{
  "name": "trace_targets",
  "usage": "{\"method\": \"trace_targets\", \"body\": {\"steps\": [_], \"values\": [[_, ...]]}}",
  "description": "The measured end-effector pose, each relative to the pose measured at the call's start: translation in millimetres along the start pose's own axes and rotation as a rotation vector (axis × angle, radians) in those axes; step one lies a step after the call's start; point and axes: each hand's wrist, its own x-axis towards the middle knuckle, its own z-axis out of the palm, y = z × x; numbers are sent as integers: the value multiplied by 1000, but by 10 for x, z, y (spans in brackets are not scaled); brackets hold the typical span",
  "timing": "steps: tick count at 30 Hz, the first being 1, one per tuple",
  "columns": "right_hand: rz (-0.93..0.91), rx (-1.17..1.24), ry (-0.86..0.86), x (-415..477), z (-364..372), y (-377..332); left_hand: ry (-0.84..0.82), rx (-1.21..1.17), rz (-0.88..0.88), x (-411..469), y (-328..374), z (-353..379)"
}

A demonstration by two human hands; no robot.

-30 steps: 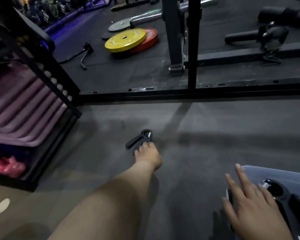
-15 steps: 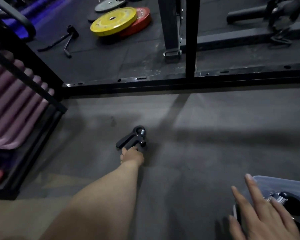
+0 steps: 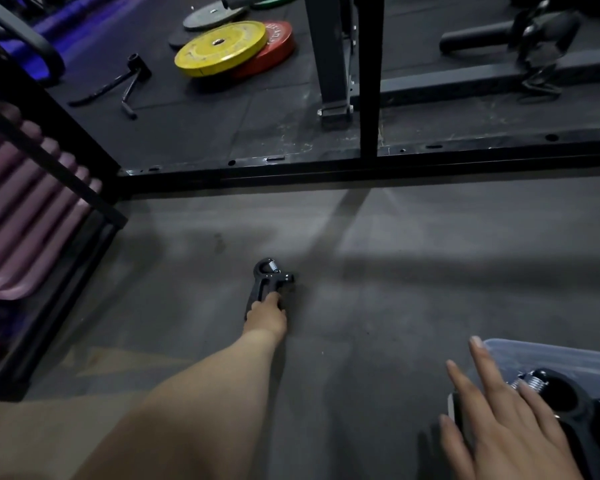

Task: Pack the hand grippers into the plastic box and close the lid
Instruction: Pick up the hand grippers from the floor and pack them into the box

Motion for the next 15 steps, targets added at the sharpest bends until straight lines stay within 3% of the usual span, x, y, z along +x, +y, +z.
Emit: {"method": "trace_targets", "body": {"steps": [9,15], "values": [[-32,-10,25,9,8,16,-82,21,13,2,54,58],[-56,-12,-12,2,35,38,73,112,141,-149,104,8]]}}
